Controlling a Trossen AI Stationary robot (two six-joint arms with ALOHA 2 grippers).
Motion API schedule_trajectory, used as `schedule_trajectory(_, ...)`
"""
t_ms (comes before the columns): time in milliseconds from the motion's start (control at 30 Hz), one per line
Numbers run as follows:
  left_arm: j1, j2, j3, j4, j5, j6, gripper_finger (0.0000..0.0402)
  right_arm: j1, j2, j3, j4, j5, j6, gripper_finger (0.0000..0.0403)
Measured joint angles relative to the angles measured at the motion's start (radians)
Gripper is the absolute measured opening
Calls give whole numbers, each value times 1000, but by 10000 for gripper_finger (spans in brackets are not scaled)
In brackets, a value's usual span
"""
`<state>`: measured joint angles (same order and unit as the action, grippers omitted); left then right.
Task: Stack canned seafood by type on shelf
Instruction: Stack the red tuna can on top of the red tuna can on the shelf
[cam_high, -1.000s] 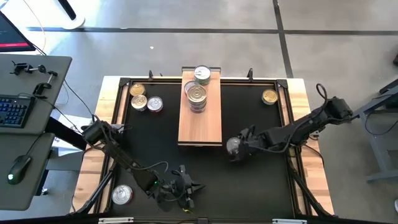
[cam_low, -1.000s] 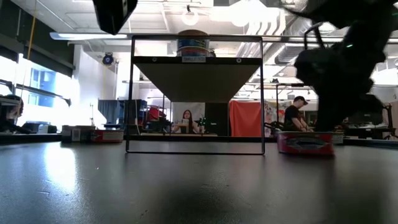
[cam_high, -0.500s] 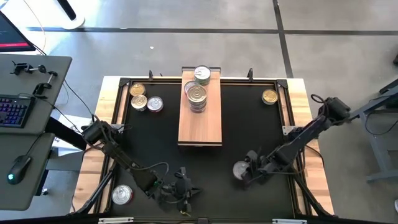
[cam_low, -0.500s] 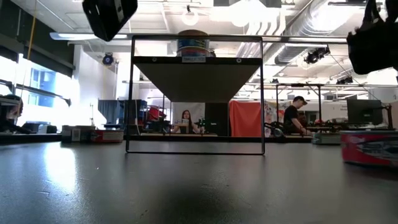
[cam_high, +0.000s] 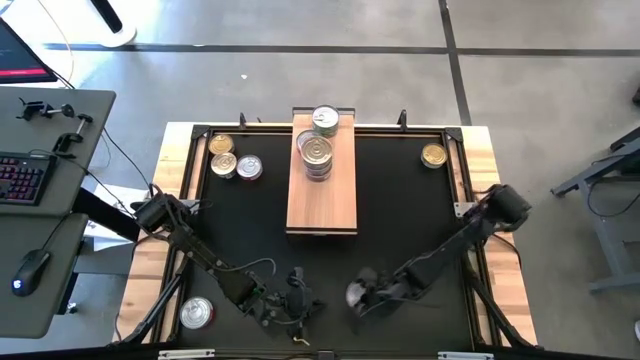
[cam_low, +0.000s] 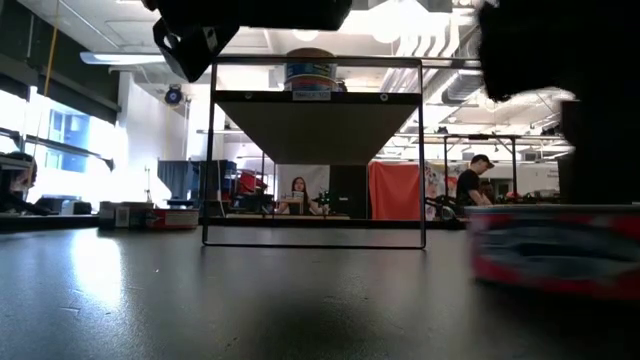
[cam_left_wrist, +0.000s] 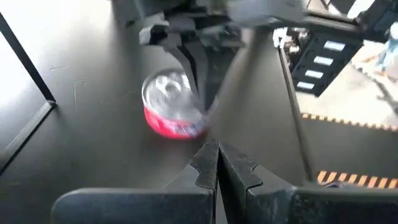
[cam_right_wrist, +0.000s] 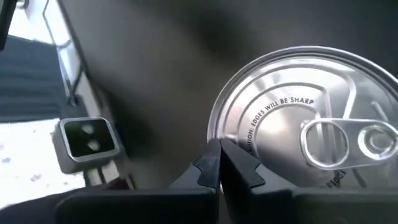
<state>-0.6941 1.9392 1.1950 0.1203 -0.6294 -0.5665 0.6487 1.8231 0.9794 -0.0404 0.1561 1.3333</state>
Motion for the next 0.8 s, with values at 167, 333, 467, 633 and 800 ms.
schedule_trajectory(167, -6, -1, 0, -106, 45, -2, 0, -49, 102, 201, -36, -16, -169, 0)
schedule_trajectory(333, -38, -4, 0, -138, 45, -31, 0, -52, 49, 274, -218, -21, -241, 0)
schedule_trajectory(467, -44, 47, -1, -109, 46, -22, 0, -17, -11, 239, -333, -33, -201, 0)
schedule_trajectory(633, -22, 119, -1, -57, 78, -26, 0, 36, -24, 105, -324, -45, -20, 0)
schedule_trajectory(800, 16, 144, 0, -10, 96, -23, 0, 34, -24, 2, -192, 10, 97, 0)
